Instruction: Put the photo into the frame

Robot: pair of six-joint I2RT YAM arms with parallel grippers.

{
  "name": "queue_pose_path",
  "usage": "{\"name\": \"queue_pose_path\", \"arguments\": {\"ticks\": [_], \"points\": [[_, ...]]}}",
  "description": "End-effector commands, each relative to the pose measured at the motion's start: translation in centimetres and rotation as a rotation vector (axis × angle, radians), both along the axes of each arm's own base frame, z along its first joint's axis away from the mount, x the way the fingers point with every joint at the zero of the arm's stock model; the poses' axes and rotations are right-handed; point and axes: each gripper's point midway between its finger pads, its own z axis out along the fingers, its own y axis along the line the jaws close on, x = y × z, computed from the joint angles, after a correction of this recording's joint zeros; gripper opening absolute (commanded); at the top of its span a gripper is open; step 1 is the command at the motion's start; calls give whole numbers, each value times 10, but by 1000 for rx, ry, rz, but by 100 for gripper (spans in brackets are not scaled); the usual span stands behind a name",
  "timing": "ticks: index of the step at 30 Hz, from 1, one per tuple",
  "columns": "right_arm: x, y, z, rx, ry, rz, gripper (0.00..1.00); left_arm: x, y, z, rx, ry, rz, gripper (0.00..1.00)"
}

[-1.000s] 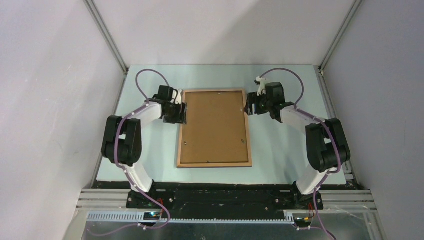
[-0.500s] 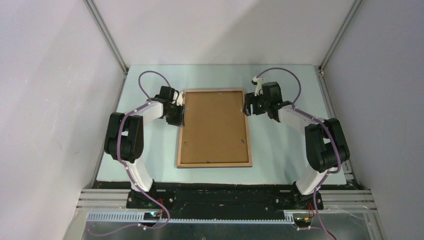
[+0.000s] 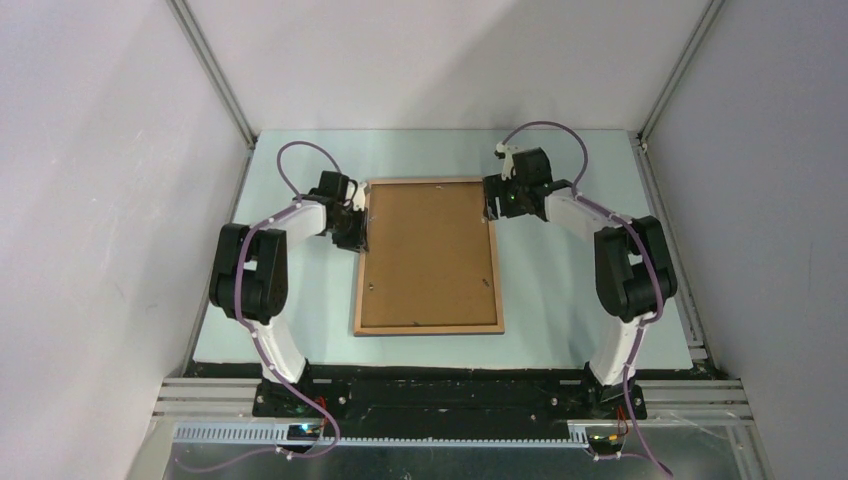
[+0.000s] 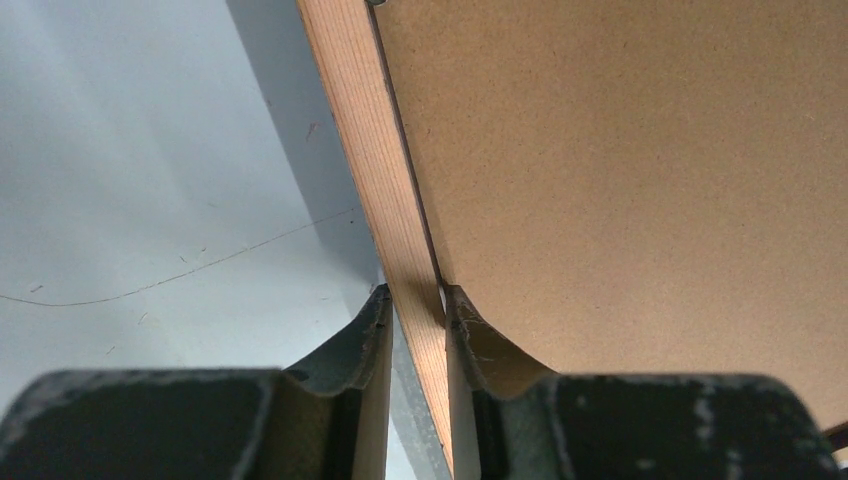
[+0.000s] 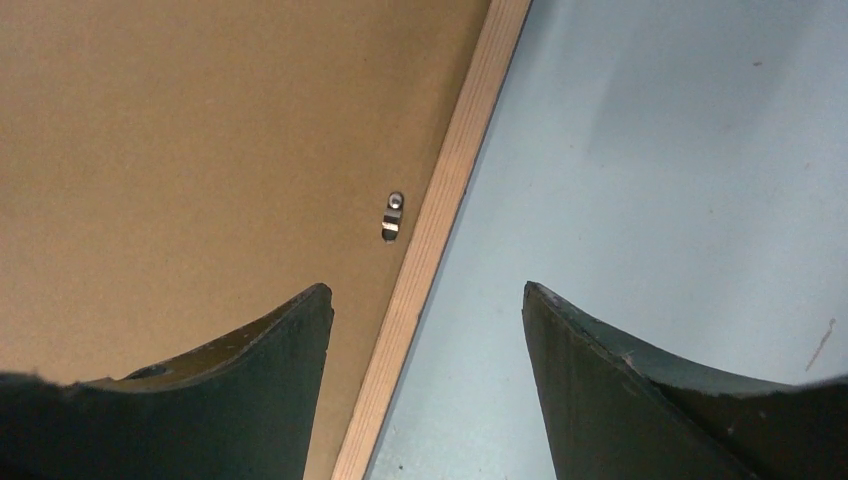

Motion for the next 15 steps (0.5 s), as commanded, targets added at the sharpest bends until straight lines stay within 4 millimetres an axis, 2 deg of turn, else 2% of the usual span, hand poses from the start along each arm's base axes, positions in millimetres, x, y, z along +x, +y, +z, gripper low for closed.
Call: {"name": "queue_pose_path", "arguments": {"ticks": [1, 2, 3, 4, 5, 8, 15], "points": [[13, 0, 0, -12, 44, 6, 74, 5, -12, 2, -44, -9, -53, 1], [12, 0, -8, -15, 75, 9, 73, 5, -12, 2, -44, -9, -55, 1], [17, 1, -5, -5, 73, 9, 73, 5, -12, 3, -44, -9, -57, 0], [15, 2, -13, 2, 106, 16, 73, 5, -12, 3, -47, -9, -58, 0], [19, 3, -9, 13, 106, 17, 73, 5, -13, 3, -48, -8, -60, 0], [21, 6, -16, 24, 144, 29, 72, 5, -14, 3, -53, -7, -66, 0], [18, 14, -29, -33, 182, 56, 71, 3, -15, 3, -64, 4, -73, 0]]}}
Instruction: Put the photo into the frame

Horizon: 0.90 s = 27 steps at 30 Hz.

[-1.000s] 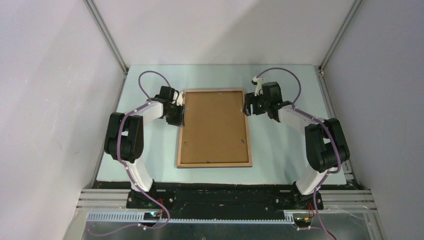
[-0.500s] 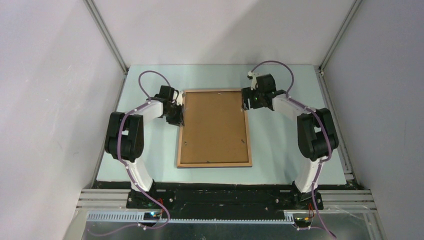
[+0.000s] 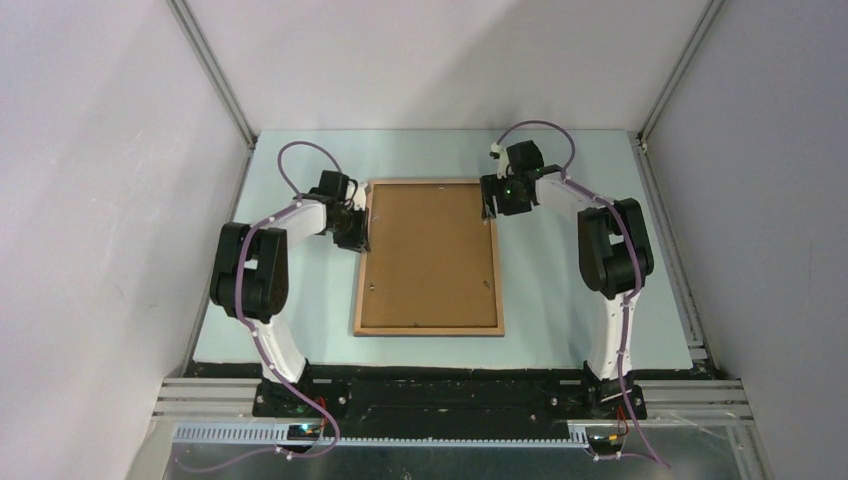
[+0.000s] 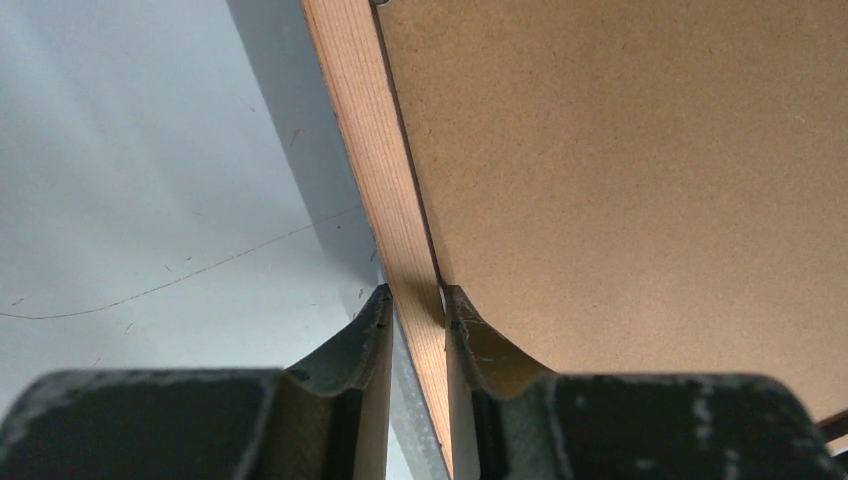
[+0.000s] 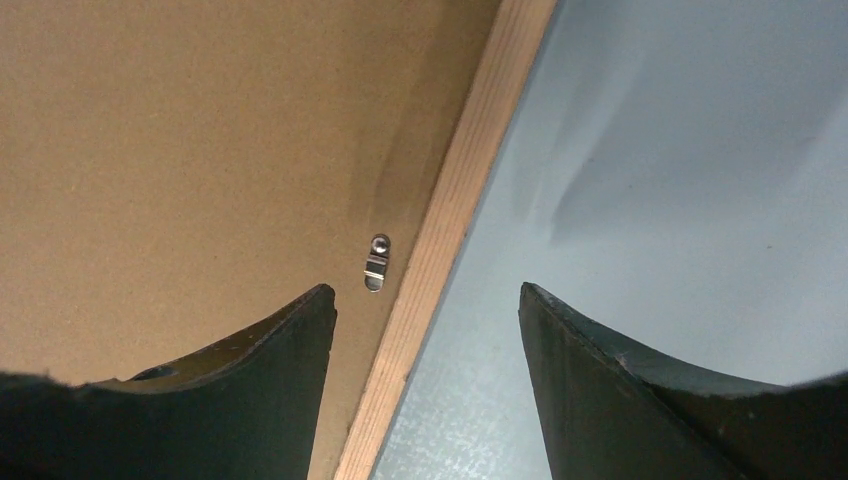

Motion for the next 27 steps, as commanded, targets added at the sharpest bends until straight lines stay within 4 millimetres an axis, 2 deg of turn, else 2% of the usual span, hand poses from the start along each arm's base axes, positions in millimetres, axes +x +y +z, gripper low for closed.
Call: {"name": "queue_pose_path", "arguments": {"ticks": [1, 17, 27], "points": [[1, 11, 7, -27, -2, 36, 71, 2, -12, 3, -43, -5, -63, 0], [-1, 12, -8, -138, 16, 55, 65, 2, -14, 2, -55, 2, -69, 0], [-2, 5, -6, -137, 20, 50, 60, -1, -16, -2, -64, 19, -67, 0]]}}
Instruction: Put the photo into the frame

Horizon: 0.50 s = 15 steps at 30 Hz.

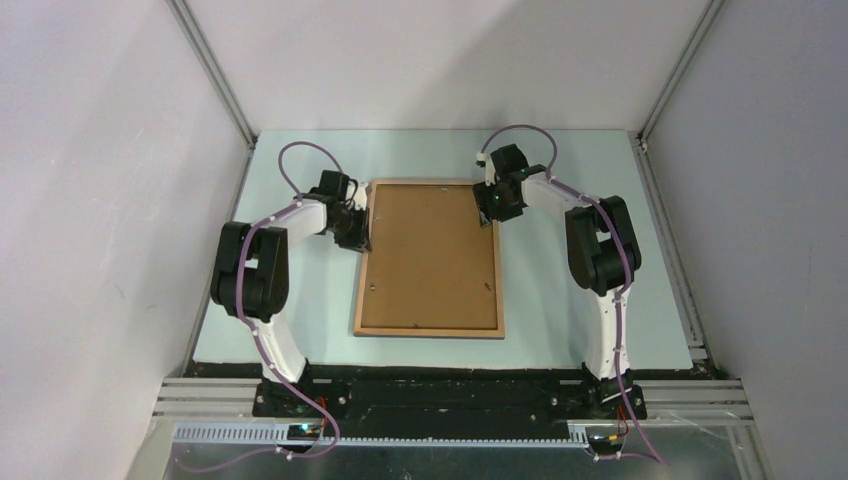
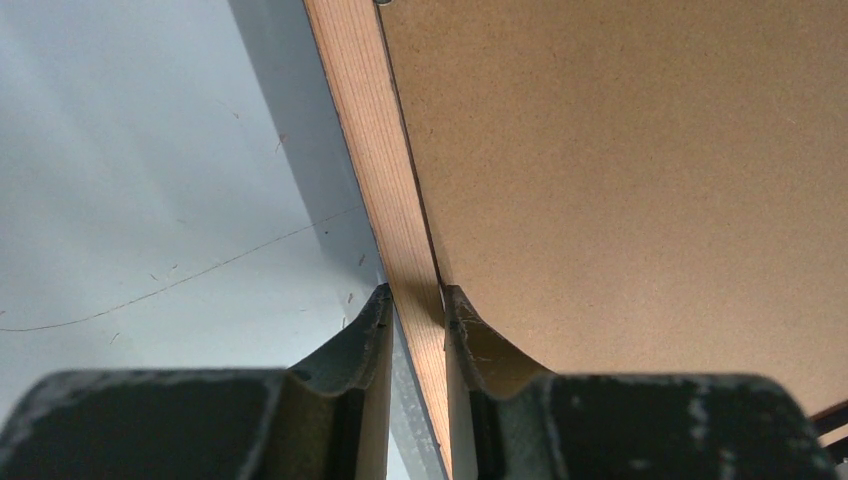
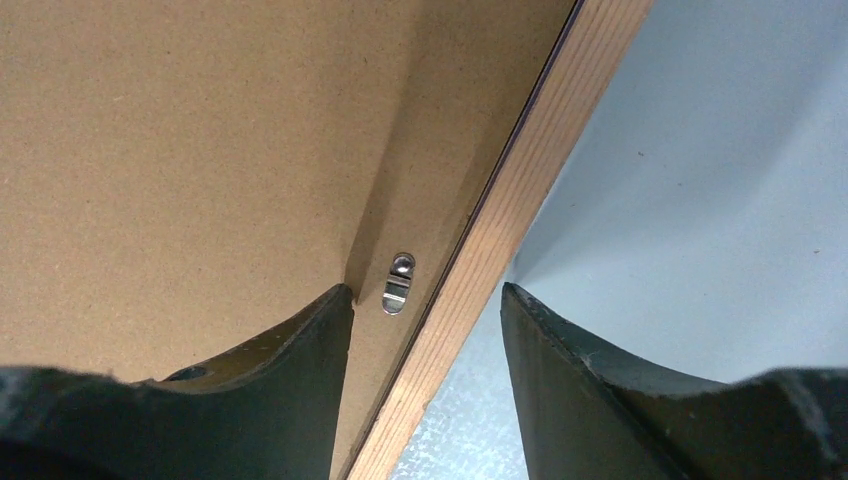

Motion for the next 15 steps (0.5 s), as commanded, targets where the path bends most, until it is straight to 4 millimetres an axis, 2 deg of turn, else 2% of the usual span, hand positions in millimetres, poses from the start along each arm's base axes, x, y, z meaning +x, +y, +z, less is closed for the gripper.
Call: {"name": "queue_pose_path", "arguments": {"ticks": [1, 10, 15], "points": [[9, -4, 13, -2, -27, -2, 59, -1, -13, -3, -49, 19, -58, 0], [7, -2, 11, 6, -3, 12, 46, -2, -17, -4, -72, 34, -49, 0], [7, -3, 17, -5, -26, 22, 42, -3, -18, -4, -76, 38, -48, 0]]}}
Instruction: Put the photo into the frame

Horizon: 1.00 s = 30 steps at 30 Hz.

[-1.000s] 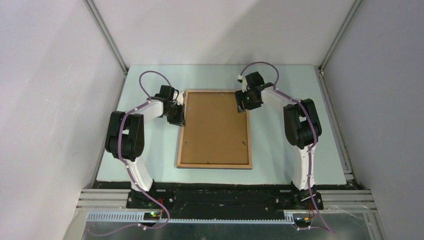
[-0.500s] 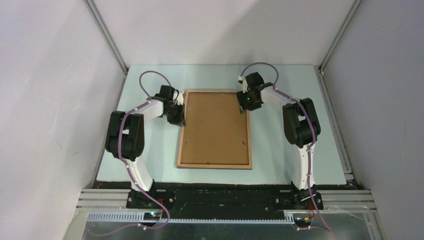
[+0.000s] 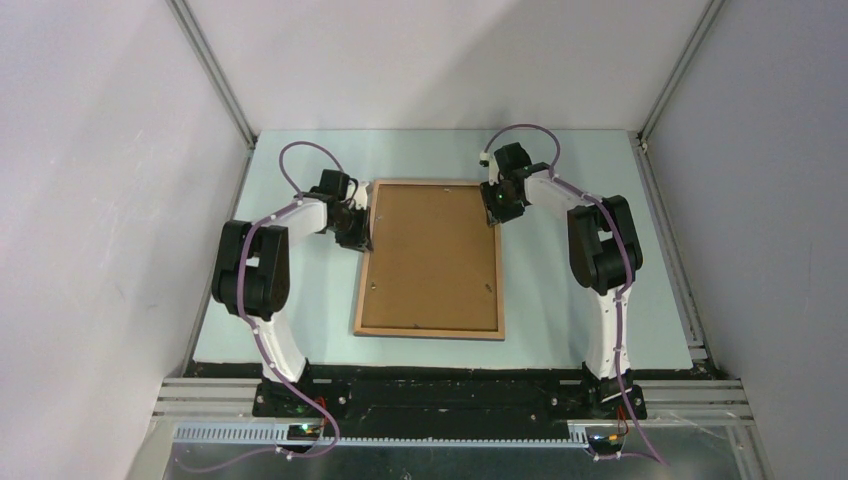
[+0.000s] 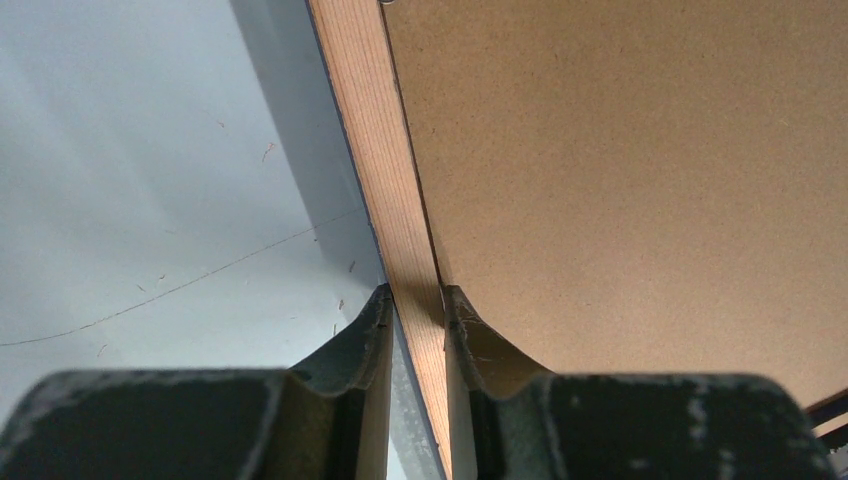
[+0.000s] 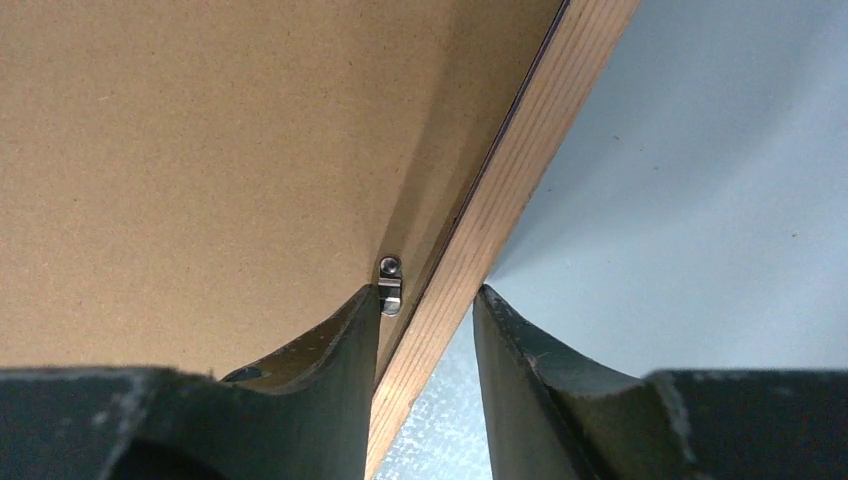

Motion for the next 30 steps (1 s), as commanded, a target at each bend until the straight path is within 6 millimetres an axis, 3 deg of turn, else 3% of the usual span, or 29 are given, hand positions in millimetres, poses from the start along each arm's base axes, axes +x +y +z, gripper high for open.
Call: {"name": "queue_pose_path", "arguments": {"ticks": [1, 23, 27, 30], "points": [[8, 5, 17, -2, -52, 28, 41, -4, -14, -3, -57, 27, -42, 0], [1, 15, 17, 23, -46, 102, 32, -6, -15, -3, -60, 27, -49, 0], [-1, 16, 25, 49, -54, 106, 40, -6, -14, -3, -58, 25, -49, 0], [-2, 16, 37, 82, -64, 104, 52, -5, -14, -2, -57, 22, -50, 0]]}}
